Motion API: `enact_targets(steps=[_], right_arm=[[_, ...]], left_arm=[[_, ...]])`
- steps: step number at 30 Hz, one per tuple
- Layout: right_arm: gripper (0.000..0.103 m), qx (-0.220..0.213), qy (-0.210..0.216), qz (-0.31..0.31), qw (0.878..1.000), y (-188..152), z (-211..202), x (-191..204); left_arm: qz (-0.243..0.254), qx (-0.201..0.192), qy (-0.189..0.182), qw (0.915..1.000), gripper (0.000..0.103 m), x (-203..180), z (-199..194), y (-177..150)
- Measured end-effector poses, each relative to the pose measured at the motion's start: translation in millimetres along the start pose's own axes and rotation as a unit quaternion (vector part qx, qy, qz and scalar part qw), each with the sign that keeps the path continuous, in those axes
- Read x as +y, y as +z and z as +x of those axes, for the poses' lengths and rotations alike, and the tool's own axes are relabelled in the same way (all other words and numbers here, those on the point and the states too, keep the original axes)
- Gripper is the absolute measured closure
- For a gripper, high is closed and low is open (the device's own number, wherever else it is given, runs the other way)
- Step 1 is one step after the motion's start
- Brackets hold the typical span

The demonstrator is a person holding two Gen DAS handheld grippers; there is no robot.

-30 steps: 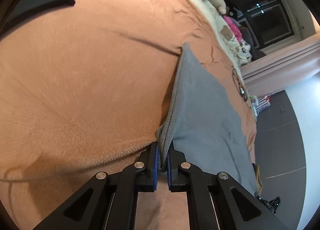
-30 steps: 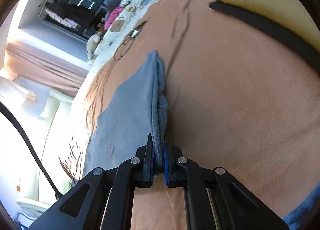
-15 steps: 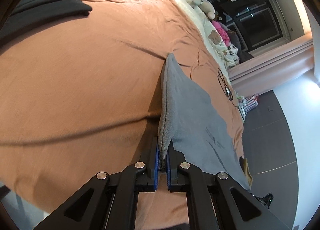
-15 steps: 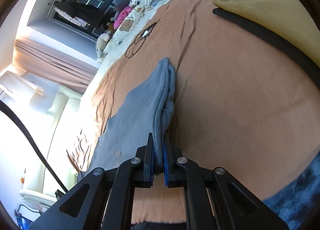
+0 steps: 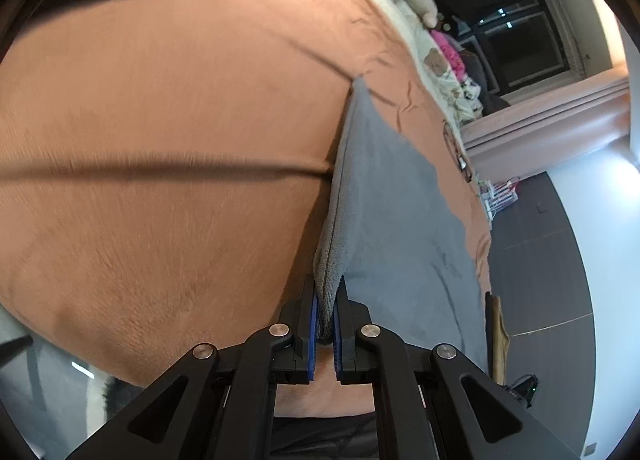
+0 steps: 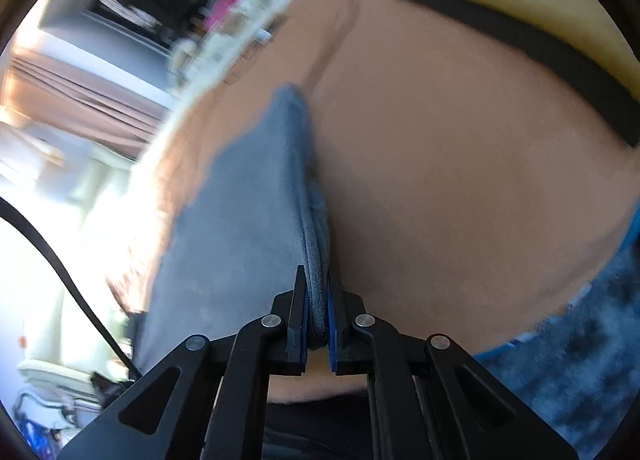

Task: Fold small clothes

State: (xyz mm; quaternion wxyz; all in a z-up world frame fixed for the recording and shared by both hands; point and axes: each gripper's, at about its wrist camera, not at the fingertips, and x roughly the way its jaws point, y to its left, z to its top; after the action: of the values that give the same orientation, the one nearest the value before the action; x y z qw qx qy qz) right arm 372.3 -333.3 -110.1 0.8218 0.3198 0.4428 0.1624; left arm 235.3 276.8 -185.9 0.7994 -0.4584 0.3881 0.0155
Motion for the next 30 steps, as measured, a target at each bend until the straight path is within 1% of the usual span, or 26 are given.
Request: enact_targets(steps=[3, 5, 6, 7, 8, 9, 10, 13, 15, 18, 19, 20, 21, 22, 23, 25, 26, 28, 30], right_arm=[[0.097, 0.003, -0.06, -0.041, 0.997, 0, 4, 12], [0.095, 0.0, -0.082, -0.066, 0.994, 3, 2, 22], [0.087, -0.004, -0.091, -0.074, 0.993, 5, -1, 26], [0.071, -0.007, -0.094, -0.078, 0.992, 6, -4, 29], [0.061, -0.012, -0.094, -0.082, 0.992, 7, -8, 33], [0.045, -0.021, -0.094, -0.088, 0.991, 9, -14, 39], [0.039, -0.028, -0.094, -0.095, 0.991, 6, -18, 44], [0.039, -0.043, -0.1, -0.132, 0.985, 6, -28, 67], [0.039, -0.05, -0.092, -0.153, 0.983, 6, -32, 85], [0.039, -0.046, -0.084, -0.17, 0.981, 3, -31, 108], [0.039, -0.041, -0.081, -0.176, 0.98, 2, -28, 116], [0.039, -0.039, -0.078, -0.182, 0.98, 1, -26, 115], [0.039, -0.037, -0.073, -0.193, 0.978, 0, -21, 125], [0.039, -0.037, -0.073, -0.2, 0.976, -3, -21, 124], [0.039, -0.038, -0.074, -0.215, 0.973, -5, -16, 133], [0.039, -0.036, -0.074, -0.234, 0.969, -9, -8, 139], [0.039, -0.033, -0.074, -0.24, 0.967, -11, -3, 135], [0.039, -0.023, -0.075, -0.258, 0.963, -15, 15, 146], [0.039, -0.011, -0.067, -0.268, 0.961, -20, 28, 153]], left_arm=[[0.015, 0.006, 0.006, 0.9998, 0.093, -1, 8, -3], [0.015, 0.014, 0.005, 0.9998, 0.075, 1, 13, -6], [0.012, 0.015, -0.005, 0.9998, 0.072, 2, 13, -7], [0.01, 0.013, -0.014, 0.9998, 0.068, 2, 13, -7], [0.009, 0.011, -0.02, 0.9997, 0.065, 2, 13, -9], [0.009, 0.009, -0.022, 0.9997, 0.064, 2, 12, -10], [0.009, 0.008, -0.025, 0.9996, 0.062, 2, 11, -11], [0.007, 0.005, -0.03, 0.9995, 0.059, 3, 11, -14], [0.004, 0.002, -0.032, 0.9995, 0.059, 2, 11, -14], [-0.005, -0.002, -0.037, 0.9993, 0.059, 5, 9, -15], [-0.006, -0.003, -0.039, 0.9992, 0.059, 7, 8, -16], [-0.008, -0.005, -0.04, 0.9991, 0.059, 9, 8, -16], [-0.012, -0.007, -0.041, 0.9991, 0.059, 8, 8, -16], [-0.013, -0.01, -0.041, 0.999, 0.059, 8, 8, -17], [-0.012, -0.013, -0.039, 0.9991, 0.059, 9, 7, -19], [-0.008, -0.017, -0.035, 0.9992, 0.059, 7, 6, -21], [-0.009, -0.018, -0.035, 0.9992, 0.059, 7, 7, -22], [-0.014, -0.021, -0.037, 0.999, 0.059, 10, 5, -23], [-0.016, -0.022, -0.038, 0.9989, 0.059, 11, 5, -23]])
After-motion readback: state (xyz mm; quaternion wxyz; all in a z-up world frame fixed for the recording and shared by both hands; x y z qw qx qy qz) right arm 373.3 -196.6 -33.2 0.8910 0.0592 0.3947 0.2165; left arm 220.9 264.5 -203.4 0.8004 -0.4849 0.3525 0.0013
